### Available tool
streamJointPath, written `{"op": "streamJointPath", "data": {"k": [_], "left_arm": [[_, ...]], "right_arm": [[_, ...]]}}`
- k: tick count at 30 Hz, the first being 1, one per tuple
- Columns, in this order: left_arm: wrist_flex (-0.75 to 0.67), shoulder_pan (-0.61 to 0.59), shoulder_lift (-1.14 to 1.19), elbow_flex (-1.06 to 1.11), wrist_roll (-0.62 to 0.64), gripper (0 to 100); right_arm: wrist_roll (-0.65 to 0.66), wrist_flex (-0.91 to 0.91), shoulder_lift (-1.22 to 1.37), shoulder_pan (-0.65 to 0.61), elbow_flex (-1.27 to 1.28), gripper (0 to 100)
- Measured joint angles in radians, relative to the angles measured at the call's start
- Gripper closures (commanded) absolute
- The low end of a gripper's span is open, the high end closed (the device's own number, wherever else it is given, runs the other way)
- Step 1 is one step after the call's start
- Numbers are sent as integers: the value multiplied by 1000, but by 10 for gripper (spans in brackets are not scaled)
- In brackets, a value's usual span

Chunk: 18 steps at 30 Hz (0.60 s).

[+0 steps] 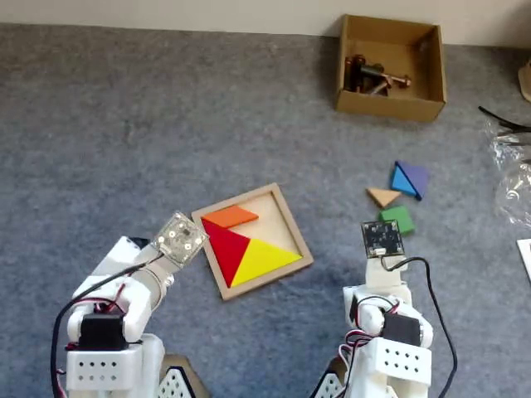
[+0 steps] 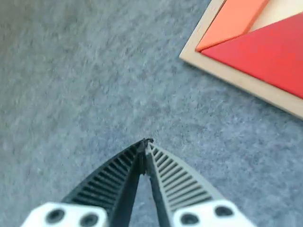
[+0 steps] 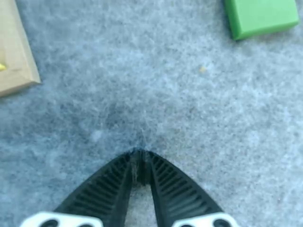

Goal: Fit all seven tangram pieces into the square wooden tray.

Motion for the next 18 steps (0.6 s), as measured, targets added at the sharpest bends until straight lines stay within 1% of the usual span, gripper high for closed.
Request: {"op": "streamJointPath", "data": {"k": [6,12,15,18], "left_arm": [[17,2,-124,163,3,987],[35,-69,-153,169,3,987],[40,-75,-153,169,3,987],[89,-87,-153,169,18,987]], "right_arm": [[0,0,0,0,0,987],[0,0,0,0,0,987],[0,0,0,0,0,987],[0,0,0,0,0,987]]}}
